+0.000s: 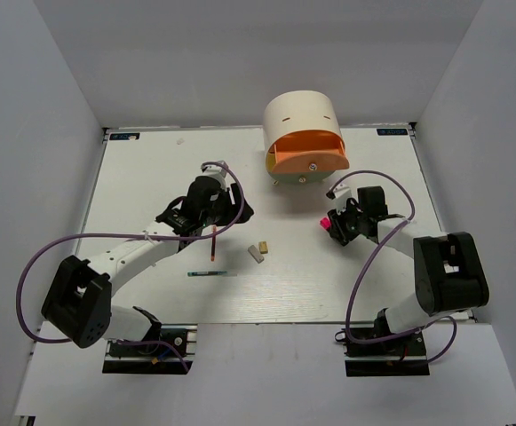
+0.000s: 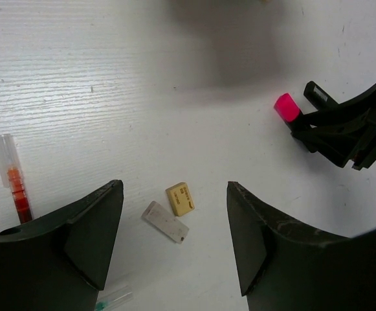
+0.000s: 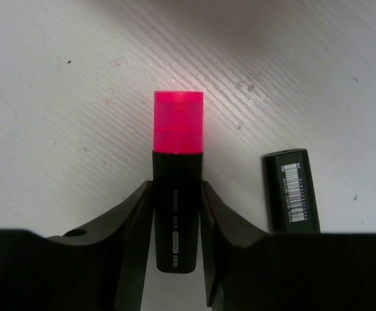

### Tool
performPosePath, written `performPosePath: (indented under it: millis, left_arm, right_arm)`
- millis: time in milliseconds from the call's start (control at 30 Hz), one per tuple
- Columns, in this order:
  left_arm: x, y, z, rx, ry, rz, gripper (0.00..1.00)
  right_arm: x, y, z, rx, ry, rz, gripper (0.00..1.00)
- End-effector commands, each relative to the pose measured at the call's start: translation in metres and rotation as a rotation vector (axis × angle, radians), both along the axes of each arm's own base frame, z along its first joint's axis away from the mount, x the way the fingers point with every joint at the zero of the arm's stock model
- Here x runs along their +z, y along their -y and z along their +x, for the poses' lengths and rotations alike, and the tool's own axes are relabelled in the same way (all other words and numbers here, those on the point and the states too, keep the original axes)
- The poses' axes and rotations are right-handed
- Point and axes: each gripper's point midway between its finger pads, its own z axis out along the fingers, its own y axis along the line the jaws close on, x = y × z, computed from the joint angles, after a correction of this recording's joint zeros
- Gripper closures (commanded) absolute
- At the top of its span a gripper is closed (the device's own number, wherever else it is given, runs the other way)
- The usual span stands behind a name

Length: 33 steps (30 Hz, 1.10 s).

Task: Sort the stationery into containers
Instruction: Grab a piece of stationery with the right arm, then place the stationery into the container

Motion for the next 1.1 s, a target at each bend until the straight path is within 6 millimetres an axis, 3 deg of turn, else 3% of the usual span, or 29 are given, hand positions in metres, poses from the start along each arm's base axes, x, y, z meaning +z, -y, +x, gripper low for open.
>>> performPosePath:
  millis: [0,33,100,267,400,533,800,833,967,1067]
  left_arm:
    - [-0.001,-0.007,0.0,0.03,-0.002,0.015,0.25]
    - [-0.007,-0.01,-0.002,0.038,-0.014,0.03,0.24]
    - [-0.01,-0.013,-0.003,0.045,-0.024,0.043,0.24]
    - [-0.033,-0.033,-0.013,0.108,-0.091,0.122,0.24]
    - [-0.037,-0.038,-0.015,0.13,-0.108,0.139,0.24]
    - [-0.044,-0.042,-0.017,0.136,-0.128,0.163,0.24]
    - [-0.051,-0.052,-0.024,0.163,-0.143,0.187,0.24]
    - [-0.047,-0.052,-0.024,0.163,-0.134,0.18,0.24]
    - [-0.047,-0.056,-0.027,0.176,-0.131,0.176,0.24]
    - [-0.048,-0.057,-0.029,0.176,-0.131,0.176,0.24]
  right_arm:
    - [0.006,-0.003,-0.006,0.04,0.01,0.004,0.76]
    - [0.007,-0.005,-0.011,0.058,0.002,0.011,0.76]
    - [0.031,-0.018,-0.018,0.131,0.047,0.077,0.79]
    - [0.112,-0.054,-0.052,0.428,0.253,0.241,0.85]
    - [0.173,-0.071,-0.059,0.552,0.411,0.325,0.88]
    - [0.236,-0.082,-0.042,0.578,0.554,0.382,0.88]
    - [0.33,-0.092,0.002,0.531,0.798,0.46,0.88]
    - [0.35,-0.092,0.014,0.524,0.842,0.46,0.88]
    - [0.377,-0.095,0.032,0.513,0.909,0.47,0.88]
    - [0.38,-0.096,0.049,0.497,0.935,0.459,0.85]
